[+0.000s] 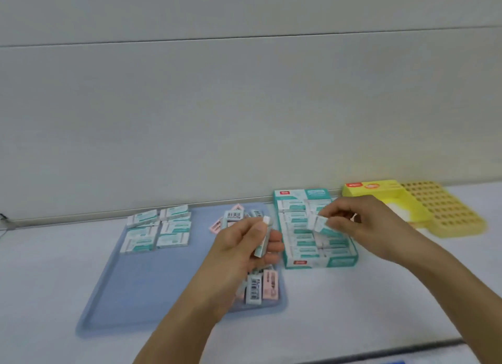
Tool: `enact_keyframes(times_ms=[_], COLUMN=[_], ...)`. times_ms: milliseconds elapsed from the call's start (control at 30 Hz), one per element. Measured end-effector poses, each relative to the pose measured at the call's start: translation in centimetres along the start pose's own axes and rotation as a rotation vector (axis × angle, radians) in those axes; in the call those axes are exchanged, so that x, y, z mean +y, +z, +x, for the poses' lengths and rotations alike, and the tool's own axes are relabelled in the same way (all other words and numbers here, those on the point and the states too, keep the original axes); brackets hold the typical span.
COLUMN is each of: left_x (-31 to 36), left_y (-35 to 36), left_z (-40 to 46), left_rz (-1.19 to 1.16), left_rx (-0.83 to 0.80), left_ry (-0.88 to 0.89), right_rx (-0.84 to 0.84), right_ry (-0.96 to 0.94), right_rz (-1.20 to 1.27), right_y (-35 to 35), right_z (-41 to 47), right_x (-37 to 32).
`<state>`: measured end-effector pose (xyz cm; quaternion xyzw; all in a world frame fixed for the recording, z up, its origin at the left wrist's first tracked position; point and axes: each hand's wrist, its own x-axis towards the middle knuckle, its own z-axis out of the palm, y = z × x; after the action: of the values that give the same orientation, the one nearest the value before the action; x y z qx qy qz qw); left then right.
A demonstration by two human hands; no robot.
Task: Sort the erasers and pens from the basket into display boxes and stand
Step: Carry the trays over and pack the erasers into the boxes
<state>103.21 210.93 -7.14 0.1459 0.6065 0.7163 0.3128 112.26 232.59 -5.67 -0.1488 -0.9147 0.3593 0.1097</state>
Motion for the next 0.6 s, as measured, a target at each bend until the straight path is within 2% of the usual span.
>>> enact_keyframes(times_ms=[167,467,600], left_x=[-1.3,-1.9,-2.0], left_y=[1.9,2.5,2.5], left_z=[0.4,0.5,0.4], left_rz=[0.053,0.111,0.107], left_rx=[-0.043,-0.008,-0.007], left_ry=[-0.036,-0.036,-0.027], right_rx=[-0.082,-0.148,-0.133], right_ry=[0.004,-0.044,0.007], right_rz=[-0.114,-0.326,-0.281], right_y=[0.0,0.1,0.4], right_z=[-1.2,-0.8,-0.5], right_x=[2.3,2.6,2.8])
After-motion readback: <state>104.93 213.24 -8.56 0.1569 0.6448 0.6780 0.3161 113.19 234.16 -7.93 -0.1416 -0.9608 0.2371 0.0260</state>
